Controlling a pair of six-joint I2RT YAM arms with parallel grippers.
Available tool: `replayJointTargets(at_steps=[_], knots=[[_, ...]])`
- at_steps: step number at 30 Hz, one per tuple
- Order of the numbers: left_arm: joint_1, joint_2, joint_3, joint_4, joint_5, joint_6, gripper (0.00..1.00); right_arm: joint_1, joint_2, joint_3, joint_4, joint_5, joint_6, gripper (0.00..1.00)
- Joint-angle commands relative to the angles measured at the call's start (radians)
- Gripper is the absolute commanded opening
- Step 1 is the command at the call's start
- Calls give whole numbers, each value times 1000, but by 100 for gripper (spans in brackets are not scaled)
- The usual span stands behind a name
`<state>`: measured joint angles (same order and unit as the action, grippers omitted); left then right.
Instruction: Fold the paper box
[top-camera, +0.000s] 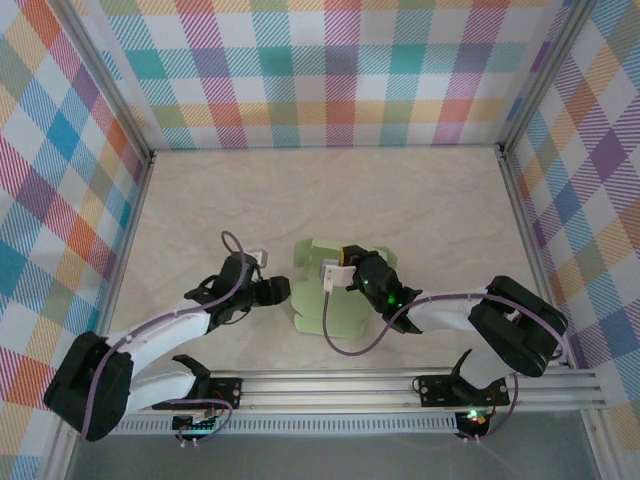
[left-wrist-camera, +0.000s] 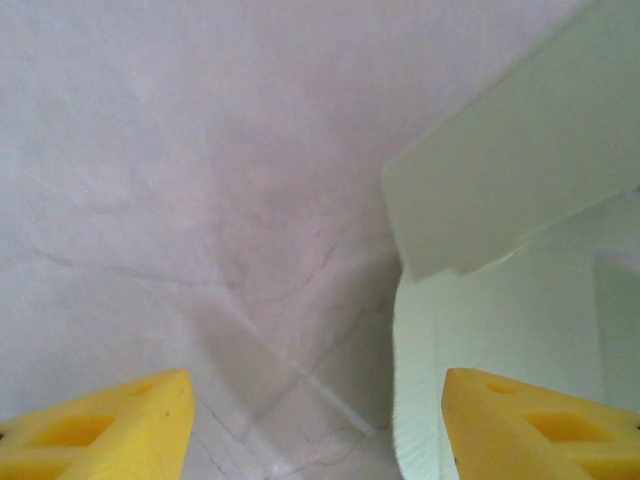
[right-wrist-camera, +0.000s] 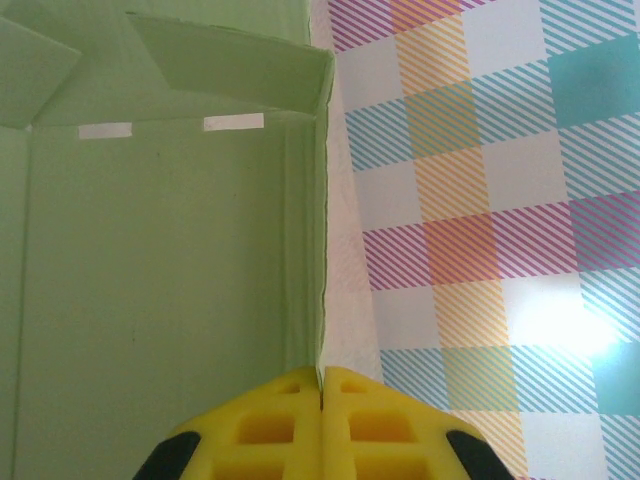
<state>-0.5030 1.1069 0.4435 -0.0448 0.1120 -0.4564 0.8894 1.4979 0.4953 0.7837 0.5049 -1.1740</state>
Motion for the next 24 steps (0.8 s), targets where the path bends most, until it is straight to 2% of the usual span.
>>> replayJointTargets(at_steps=[1, 4, 8, 12, 15, 17, 20, 24], knots=[[104, -4, 13, 28, 21, 64, 67, -7, 7, 1, 22, 1, 13, 0], [197, 96, 82, 27, 28, 96, 59, -7, 0, 1, 19, 0, 11, 0], [242, 253, 195, 71, 80, 132, 50, -7, -15, 4, 5, 0, 8, 0], [240, 389, 314, 121, 193, 197, 49, -7, -19, 5, -7, 0, 8, 0], [223, 485, 394, 131, 235, 269, 49, -7, -12, 8, -5, 1, 7, 0], [218, 541, 428, 144, 245, 271, 45, -8, -4, 8, 0, 0, 1, 0], [213, 611, 477, 150, 316, 279, 39, -7, 5, 8, 2, 0, -4, 0], [174, 656, 518, 122, 394, 307, 38, -7, 13, 12, -1, 4, -12, 0]])
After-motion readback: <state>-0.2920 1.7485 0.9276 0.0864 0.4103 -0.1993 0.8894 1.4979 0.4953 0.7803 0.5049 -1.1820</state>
